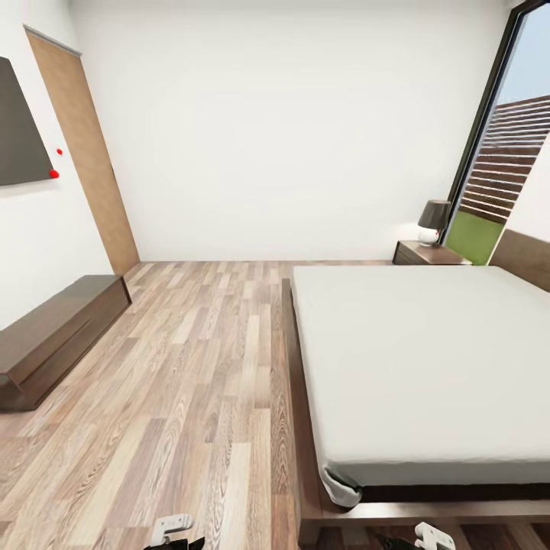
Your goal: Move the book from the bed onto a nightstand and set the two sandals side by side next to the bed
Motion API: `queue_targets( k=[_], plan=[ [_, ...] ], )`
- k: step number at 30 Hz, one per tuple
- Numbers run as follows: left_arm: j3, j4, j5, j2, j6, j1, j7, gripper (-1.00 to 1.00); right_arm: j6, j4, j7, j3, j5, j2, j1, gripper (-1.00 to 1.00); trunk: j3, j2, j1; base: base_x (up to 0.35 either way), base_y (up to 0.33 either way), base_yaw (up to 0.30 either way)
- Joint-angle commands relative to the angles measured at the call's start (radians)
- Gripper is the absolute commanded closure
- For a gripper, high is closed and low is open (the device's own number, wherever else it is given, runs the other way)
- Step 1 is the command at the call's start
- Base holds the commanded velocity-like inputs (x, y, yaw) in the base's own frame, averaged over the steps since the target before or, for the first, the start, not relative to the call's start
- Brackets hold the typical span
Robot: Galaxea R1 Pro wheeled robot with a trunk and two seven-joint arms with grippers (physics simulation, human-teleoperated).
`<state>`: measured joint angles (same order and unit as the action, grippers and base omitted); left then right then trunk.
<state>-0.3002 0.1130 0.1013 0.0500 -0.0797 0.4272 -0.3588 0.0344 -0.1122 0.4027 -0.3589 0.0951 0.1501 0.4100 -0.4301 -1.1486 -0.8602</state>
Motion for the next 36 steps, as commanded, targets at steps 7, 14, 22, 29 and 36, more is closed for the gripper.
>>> queue_targets(
  k=[7, 14, 22, 29, 36],
  plan=[
    [-0.008, -0.001, 0.009, -0.009, -0.005, 0.001, -0.003, -1.00, 0.002, 0.002, 0.004, 0.003, 0.010, 0.000, 0.000, -1.00, 0.021, 0.049, 0.027, 0.000, 0.000, 0.000],
    [-0.008, -0.002, 0.009, -0.012, -0.005, 0.001, -0.003, -1.00, 0.002, 0.002, 0.004, 0.003, 0.010, 0.000, 0.001, -1.00, 0.043, 0.098, 0.054, 0.000, 0.000, 0.000],
    [-0.008, -0.003, 0.010, -0.013, -0.005, 0.001, -0.003, -1.00, 0.002, 0.002, 0.004, 0.004, 0.009, 0.001, 0.001, -1.00, 0.068, 0.154, 0.084, 0.000, 0.000, 0.000],
    [-0.008, -0.003, 0.011, -0.013, -0.005, 0.001, -0.003, -1.00, 0.002, 0.002, 0.004, 0.004, 0.009, 0.001, 0.001, -1.00, 0.090, 0.203, 0.111, 0.000, 0.000, 0.000],
    [-0.008, -0.003, 0.011, -0.013, -0.005, 0.001, -0.003, -1.00, 0.002, 0.002, 0.004, 0.003, 0.009, 0.001, 0.001, -1.00, 0.112, 0.252, 0.138, 0.000, 0.000, 0.000]
  ],
)
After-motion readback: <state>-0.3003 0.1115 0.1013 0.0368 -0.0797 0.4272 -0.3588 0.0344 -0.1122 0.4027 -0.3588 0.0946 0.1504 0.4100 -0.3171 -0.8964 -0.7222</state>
